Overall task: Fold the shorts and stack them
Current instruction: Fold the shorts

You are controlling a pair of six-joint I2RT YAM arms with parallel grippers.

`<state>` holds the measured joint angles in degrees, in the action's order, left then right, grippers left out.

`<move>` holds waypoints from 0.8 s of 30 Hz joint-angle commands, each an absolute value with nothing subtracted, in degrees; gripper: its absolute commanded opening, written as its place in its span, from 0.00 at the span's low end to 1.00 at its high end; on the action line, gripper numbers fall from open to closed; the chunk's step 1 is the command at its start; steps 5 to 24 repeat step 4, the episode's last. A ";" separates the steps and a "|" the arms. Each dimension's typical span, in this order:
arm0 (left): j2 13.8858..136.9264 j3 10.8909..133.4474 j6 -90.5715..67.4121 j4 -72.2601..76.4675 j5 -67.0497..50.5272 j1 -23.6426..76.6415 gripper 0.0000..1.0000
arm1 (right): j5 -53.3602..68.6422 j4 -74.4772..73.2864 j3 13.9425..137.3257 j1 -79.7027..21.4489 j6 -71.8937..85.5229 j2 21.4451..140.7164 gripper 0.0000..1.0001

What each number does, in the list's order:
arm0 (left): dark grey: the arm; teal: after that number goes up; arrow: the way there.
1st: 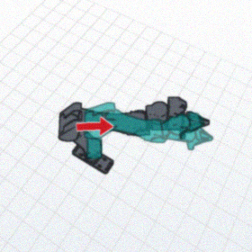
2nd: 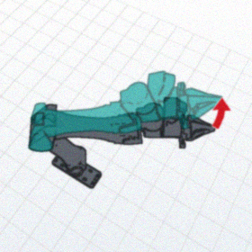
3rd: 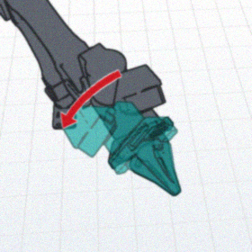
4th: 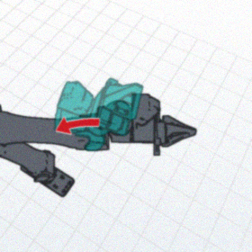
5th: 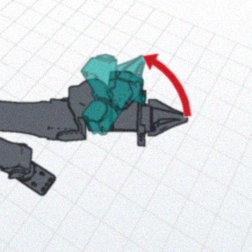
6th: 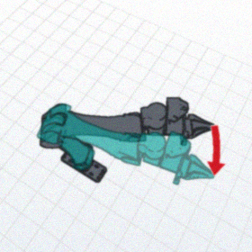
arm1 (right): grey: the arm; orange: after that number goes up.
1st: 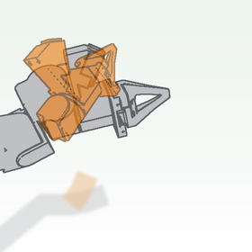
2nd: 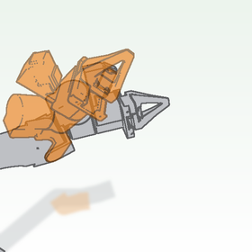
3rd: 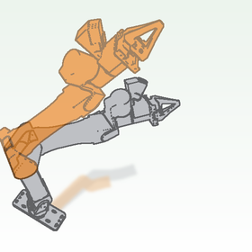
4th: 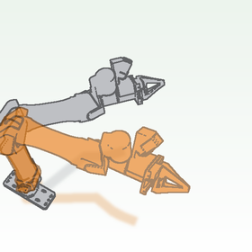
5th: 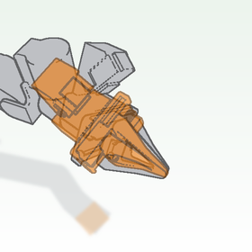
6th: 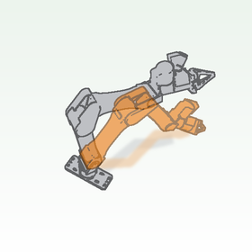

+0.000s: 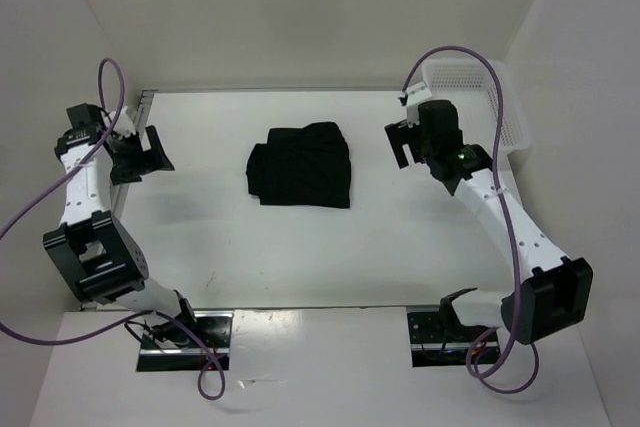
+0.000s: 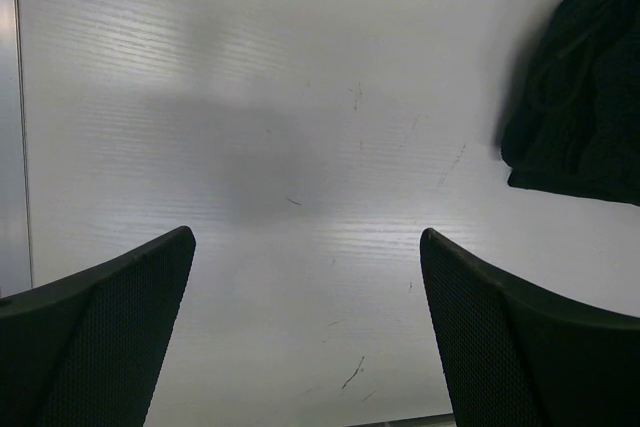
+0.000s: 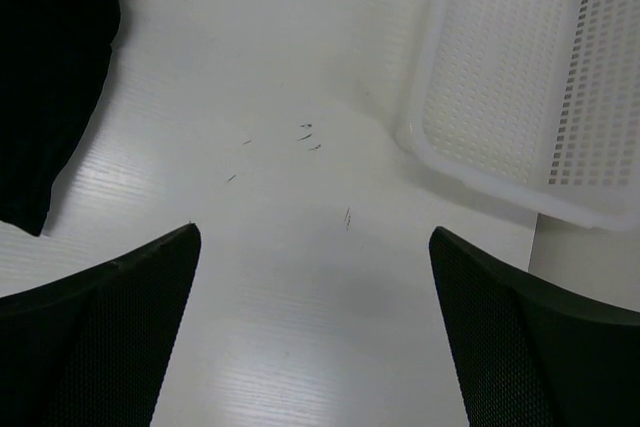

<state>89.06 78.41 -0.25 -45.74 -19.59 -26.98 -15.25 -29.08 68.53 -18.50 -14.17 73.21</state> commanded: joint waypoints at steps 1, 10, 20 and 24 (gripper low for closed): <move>85.96 77.34 0.00 -44.65 -20.21 -27.25 1.00 | -15.47 -26.10 66.28 -18.63 -13.71 70.06 1.00; 85.34 76.73 0.00 -44.65 -20.21 -27.25 1.00 | -16.52 -25.58 65.74 -18.63 -13.18 69.44 1.00; 85.34 76.73 0.00 -44.65 -20.21 -27.25 1.00 | -16.52 -25.58 65.74 -18.63 -13.18 69.44 1.00; 85.34 76.73 0.00 -44.65 -20.21 -27.25 1.00 | -16.52 -25.58 65.74 -18.63 -13.18 69.44 1.00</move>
